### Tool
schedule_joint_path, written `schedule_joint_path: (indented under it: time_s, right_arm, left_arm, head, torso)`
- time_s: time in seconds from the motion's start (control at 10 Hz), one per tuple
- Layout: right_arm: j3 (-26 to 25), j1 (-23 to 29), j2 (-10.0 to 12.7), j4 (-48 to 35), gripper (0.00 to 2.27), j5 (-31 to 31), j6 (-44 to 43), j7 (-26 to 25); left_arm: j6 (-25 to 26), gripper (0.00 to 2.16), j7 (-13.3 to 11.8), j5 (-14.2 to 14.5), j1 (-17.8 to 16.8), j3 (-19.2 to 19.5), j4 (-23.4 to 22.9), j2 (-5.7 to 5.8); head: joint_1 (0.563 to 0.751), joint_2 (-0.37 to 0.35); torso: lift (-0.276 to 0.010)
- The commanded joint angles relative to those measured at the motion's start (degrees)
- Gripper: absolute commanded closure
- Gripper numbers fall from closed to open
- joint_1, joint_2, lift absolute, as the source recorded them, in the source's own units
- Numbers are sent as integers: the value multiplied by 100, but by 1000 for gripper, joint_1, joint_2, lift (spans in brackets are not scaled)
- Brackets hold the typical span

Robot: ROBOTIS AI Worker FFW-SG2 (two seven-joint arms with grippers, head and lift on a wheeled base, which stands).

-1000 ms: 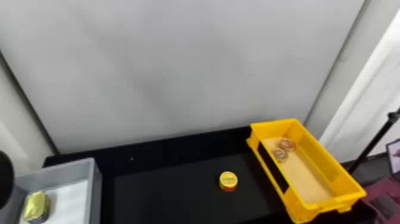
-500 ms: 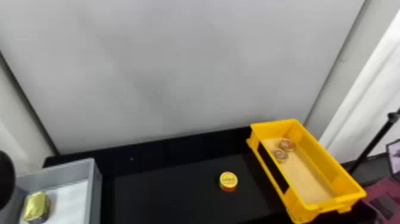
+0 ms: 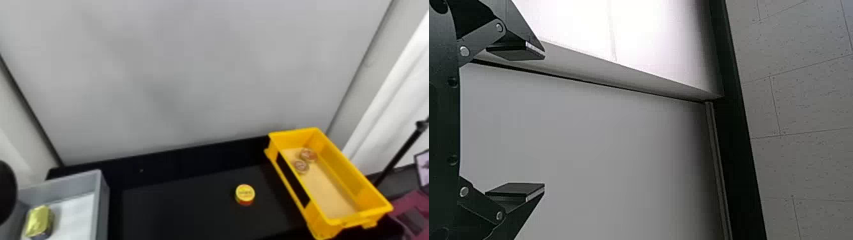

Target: Pick up the round yellow can and place it in the yellow rectangular box

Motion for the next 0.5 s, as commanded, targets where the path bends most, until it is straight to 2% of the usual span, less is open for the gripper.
schedule_joint_path:
  time_s: [0.0, 0.2, 0.4]
  right_arm:
    - [-126, 241, 125, 237, 119, -803, 768, -63]
    - [-267, 417, 169, 633, 119, -1981, 1771, -10]
    - [-170, 681, 152, 1213, 128, -2570, 2026, 96]
  left_arm:
    - [-23, 314, 4, 0, -18, -26, 16, -31]
    - [-23, 314, 4, 0, -27, -35, 25, -49]
    - [-23, 314, 4, 0, -36, -35, 34, -49]
  head:
    - [632, -78]
    - [632, -78]
    - [632, -78]
  torso:
    - [0]
    - [0]
    - [0]
